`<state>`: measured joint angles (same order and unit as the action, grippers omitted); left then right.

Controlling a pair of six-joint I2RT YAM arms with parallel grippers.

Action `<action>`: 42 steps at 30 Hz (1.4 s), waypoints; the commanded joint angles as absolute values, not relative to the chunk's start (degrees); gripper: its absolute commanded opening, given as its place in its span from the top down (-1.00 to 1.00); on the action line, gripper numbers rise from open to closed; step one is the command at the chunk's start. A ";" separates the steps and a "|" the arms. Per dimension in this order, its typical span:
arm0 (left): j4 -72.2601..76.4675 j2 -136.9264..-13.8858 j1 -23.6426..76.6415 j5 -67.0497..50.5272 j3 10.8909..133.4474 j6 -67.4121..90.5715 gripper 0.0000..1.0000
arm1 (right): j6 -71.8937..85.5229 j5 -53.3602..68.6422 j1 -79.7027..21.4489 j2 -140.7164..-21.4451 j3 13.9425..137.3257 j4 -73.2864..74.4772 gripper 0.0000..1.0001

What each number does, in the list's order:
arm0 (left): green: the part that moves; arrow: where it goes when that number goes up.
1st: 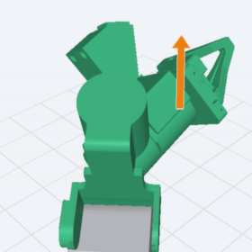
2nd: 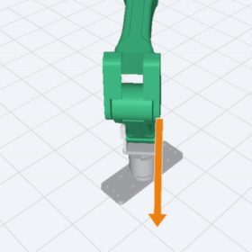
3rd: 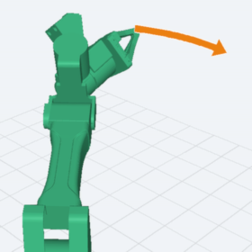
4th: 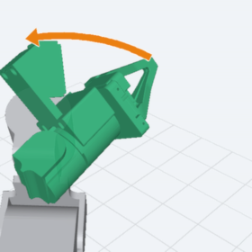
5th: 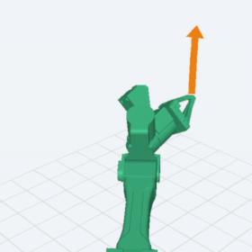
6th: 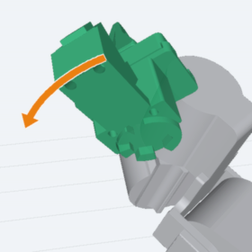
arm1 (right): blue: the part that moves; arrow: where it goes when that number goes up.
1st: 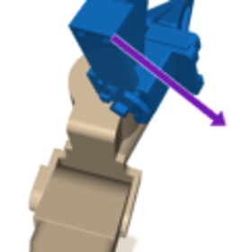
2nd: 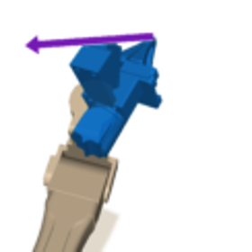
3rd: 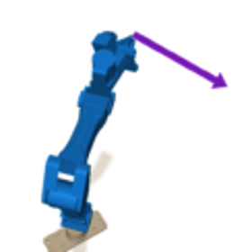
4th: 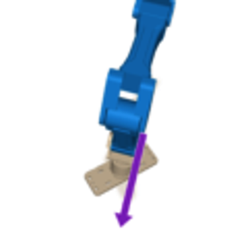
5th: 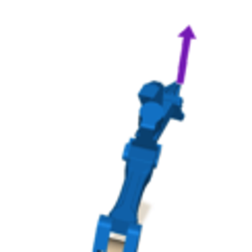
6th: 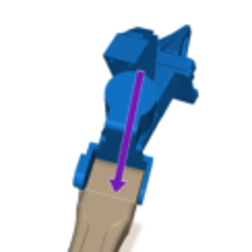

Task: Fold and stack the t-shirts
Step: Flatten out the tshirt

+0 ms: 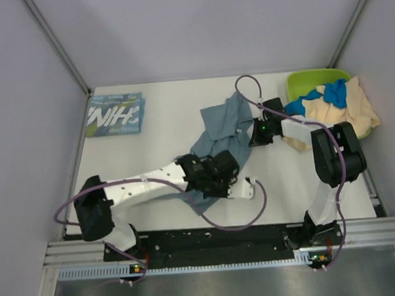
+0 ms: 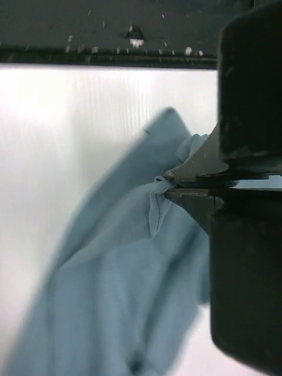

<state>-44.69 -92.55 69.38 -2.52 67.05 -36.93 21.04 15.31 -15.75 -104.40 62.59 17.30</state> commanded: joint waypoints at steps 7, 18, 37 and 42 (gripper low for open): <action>-47.48 -80.94 36.51 -0.89 91.83 -32.18 1.00 | 16.88 11.52 -5.28 -95.45 67.75 19.51 1.00; -30.68 -96.67 5.64 11.42 102.91 -24.71 1.00 | 10.02 9.30 -3.69 -93.18 80.59 25.84 1.00; -48.70 -70.31 -2.90 5.70 114.52 -28.12 1.00 | 9.14 20.21 -3.69 -50.11 86.39 26.54 1.00; -42.11 -73.38 -3.34 7.21 112.16 -29.53 1.00 | 8.70 19.42 -3.69 -50.61 88.94 26.37 1.00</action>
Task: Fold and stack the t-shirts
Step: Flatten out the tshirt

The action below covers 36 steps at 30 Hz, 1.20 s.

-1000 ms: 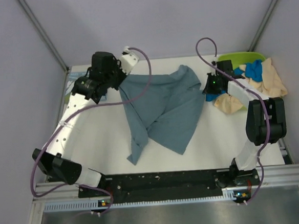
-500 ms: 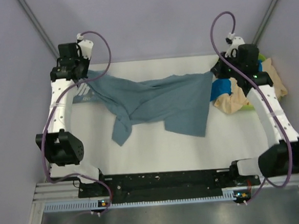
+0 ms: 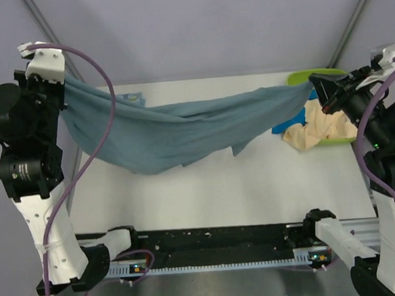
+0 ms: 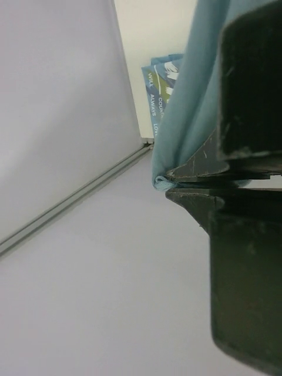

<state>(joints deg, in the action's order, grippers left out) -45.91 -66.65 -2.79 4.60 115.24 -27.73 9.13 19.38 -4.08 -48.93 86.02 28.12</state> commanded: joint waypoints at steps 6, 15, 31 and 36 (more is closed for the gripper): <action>-36.92 -90.05 -3.16 1.59 115.99 -27.52 1.00 | 9.14 25.30 -3.69 -64.22 87.10 20.32 1.00; -37.35 -118.92 2.19 9.58 137.03 -27.94 -0.67 | 8.00 17.94 -3.69 -96.04 99.99 27.55 -0.13; -60.08 -66.55 7.82 -9.41 63.49 -54.04 -0.35 | 11.95 -1.13 -20.20 -84.46 63.30 36.21 -0.48; -56.10 -61.53 7.82 2.08 45.74 -53.35 -0.61 | 15.29 -0.27 -24.87 -87.79 55.47 33.32 -0.50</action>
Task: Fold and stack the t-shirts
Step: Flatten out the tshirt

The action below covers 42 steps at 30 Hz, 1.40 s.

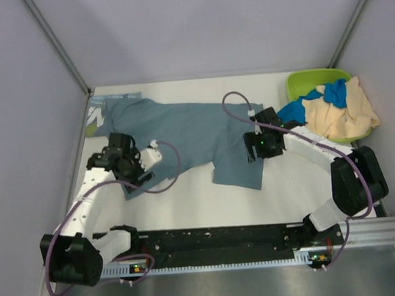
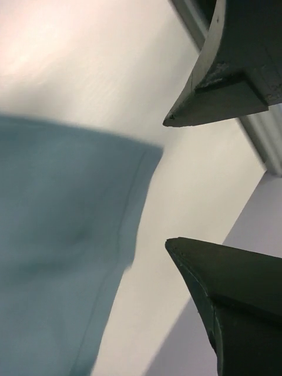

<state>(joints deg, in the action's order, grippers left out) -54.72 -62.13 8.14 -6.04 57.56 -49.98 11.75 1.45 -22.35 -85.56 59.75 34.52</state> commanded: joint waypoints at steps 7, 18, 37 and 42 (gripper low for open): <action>-37.37 -62.66 7.73 10.46 32.88 -55.02 -0.74 | 17.49 3.42 -25.14 -95.18 49.31 27.34 -0.43; -22.49 -72.15 7.38 12.40 28.38 -53.80 0.46 | 18.19 6.24 -25.40 -92.12 48.34 24.08 1.00; -54.22 -54.59 5.27 21.96 81.25 -41.22 1.00 | 9.94 -3.33 -14.06 -52.30 89.18 34.89 1.00; -55.72 -53.70 5.27 24.17 105.00 -41.74 1.00 | 8.53 -4.22 -14.15 -50.10 102.11 34.80 1.00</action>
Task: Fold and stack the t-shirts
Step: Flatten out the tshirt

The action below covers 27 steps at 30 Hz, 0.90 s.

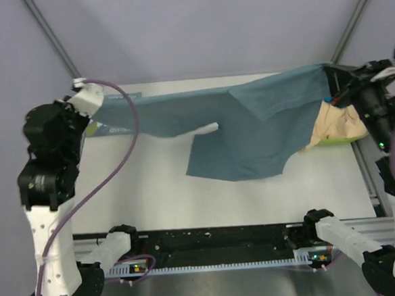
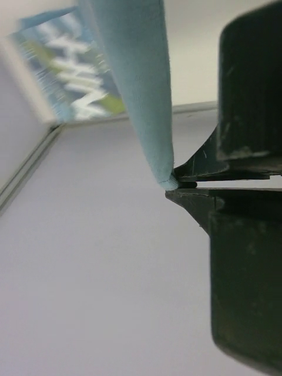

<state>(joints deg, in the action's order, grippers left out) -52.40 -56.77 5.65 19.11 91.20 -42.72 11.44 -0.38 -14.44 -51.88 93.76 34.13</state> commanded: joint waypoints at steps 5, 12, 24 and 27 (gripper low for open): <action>-55.38 -55.02 5.54 24.61 110.13 -43.67 1.00 | 6.07 -3.25 -14.15 -52.29 108.71 34.72 1.00; -43.80 -63.44 5.98 24.52 106.35 -47.89 1.00 | 3.17 -2.29 -14.15 -67.12 118.28 33.40 1.00; -21.19 -89.11 5.89 29.08 113.90 -51.68 1.00 | 11.07 7.64 -3.96 -97.54 138.94 28.12 1.00; -20.56 -91.76 5.45 30.41 118.02 -51.51 1.00 | 12.31 8.88 -2.90 -98.88 141.76 28.04 1.00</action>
<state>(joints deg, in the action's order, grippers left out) -30.09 -92.47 6.31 25.54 110.10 -50.98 9.26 6.87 -4.97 -101.10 134.06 34.02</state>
